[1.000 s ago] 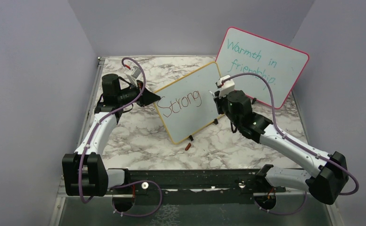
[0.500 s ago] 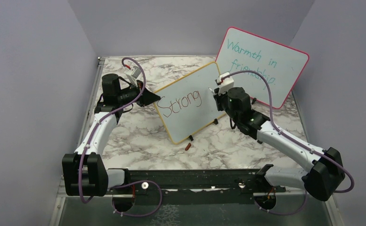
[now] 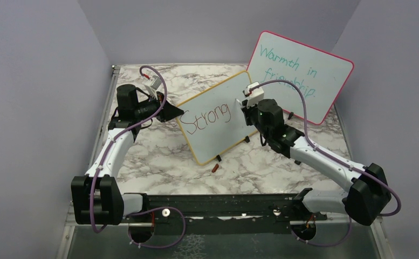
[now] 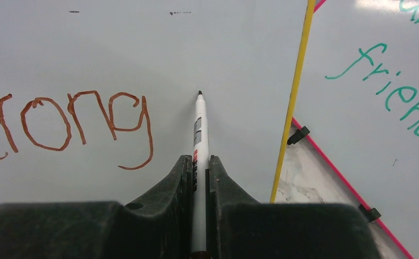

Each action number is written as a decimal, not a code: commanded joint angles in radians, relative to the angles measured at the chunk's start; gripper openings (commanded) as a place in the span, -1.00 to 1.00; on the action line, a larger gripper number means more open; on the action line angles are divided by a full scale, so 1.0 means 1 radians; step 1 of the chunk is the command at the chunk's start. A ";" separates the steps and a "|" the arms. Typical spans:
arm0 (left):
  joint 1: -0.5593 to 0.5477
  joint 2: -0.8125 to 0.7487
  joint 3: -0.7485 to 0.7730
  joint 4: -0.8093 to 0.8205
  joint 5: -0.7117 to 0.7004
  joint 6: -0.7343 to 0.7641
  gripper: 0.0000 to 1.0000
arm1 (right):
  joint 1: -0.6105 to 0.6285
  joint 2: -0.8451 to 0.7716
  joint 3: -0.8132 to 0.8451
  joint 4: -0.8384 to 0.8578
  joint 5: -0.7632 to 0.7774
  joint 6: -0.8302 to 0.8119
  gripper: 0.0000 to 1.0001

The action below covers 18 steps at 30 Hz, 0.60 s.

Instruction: Write a sentence on the whiteboard

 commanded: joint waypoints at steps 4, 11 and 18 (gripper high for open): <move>-0.007 0.034 -0.016 -0.076 -0.142 0.121 -1.00 | -0.014 0.025 0.011 0.071 0.001 -0.021 -0.99; -0.007 0.038 -0.014 -0.076 -0.140 0.121 -1.00 | -0.017 0.054 0.022 0.081 -0.011 -0.029 -0.99; -0.007 0.039 -0.013 -0.075 -0.139 0.123 -1.00 | -0.017 0.059 0.026 0.099 -0.047 -0.036 -0.99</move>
